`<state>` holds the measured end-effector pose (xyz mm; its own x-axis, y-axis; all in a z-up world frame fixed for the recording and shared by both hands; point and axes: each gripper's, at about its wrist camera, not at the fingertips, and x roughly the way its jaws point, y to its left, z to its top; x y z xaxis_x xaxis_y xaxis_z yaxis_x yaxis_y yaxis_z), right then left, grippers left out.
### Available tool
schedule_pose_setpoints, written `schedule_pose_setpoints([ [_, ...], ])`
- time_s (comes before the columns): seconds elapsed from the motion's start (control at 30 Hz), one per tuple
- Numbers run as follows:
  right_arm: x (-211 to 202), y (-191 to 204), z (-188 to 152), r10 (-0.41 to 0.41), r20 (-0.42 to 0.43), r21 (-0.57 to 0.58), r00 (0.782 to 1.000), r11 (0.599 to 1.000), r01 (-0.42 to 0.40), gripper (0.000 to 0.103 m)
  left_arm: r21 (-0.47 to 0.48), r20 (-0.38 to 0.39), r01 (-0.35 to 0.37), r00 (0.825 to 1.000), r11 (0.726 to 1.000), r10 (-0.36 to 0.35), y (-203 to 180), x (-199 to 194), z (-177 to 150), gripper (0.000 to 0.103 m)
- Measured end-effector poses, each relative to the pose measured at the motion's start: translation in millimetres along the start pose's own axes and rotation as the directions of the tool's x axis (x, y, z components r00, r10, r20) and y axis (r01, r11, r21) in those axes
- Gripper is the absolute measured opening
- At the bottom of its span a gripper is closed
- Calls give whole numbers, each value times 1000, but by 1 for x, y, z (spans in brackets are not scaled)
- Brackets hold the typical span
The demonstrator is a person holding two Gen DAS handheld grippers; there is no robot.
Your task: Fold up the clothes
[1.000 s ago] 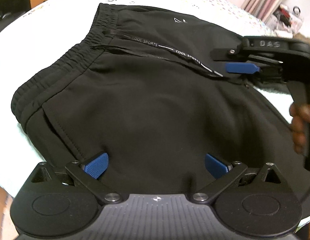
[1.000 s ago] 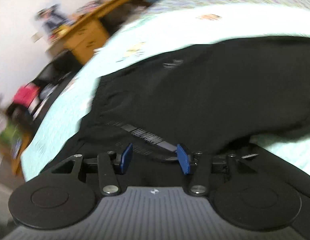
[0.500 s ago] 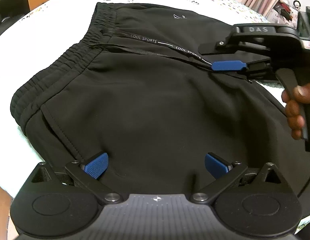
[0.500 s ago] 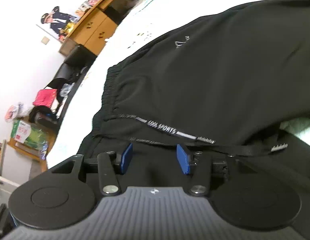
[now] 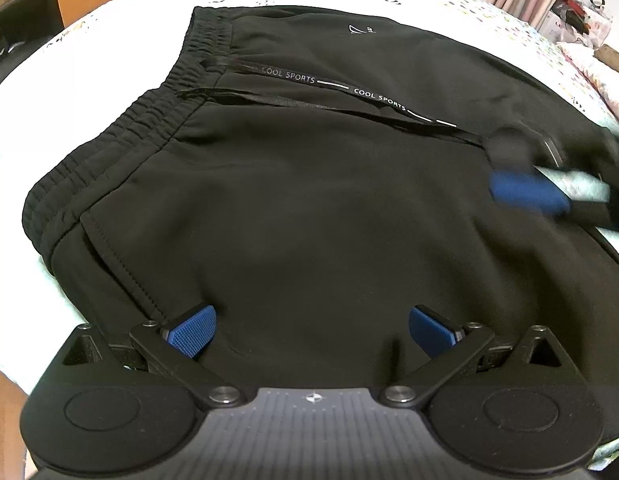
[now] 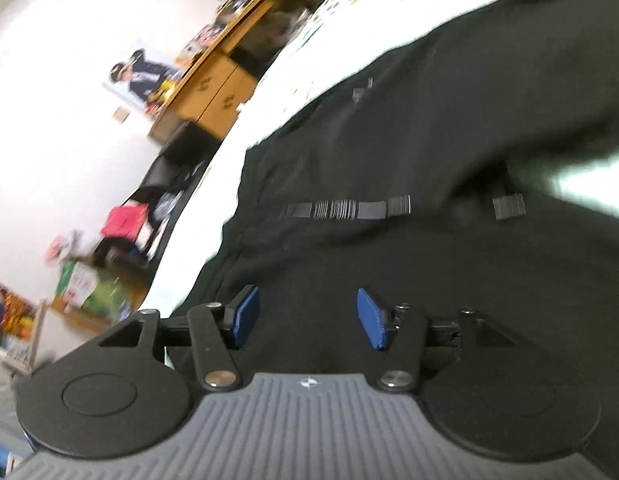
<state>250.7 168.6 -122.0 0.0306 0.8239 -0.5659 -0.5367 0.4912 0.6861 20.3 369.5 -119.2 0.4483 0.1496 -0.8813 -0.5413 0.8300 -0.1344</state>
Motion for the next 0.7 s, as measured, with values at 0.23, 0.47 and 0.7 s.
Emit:
schedule_pose_setpoints([
  [0.23,-62,-30,-54,-139,12,31,990,990,139,56,54,14,-70,997,996,69,-11,5,-5,102],
  [0.47,-117,-36,-85,-247,119,-44,962,966,254,65,82,26,-121,993,989,119,-19,7,-8,102],
  [0.7,-163,-62,-118,-299,279,-25,913,948,318,75,91,32,-154,988,984,152,-24,8,-10,102],
])
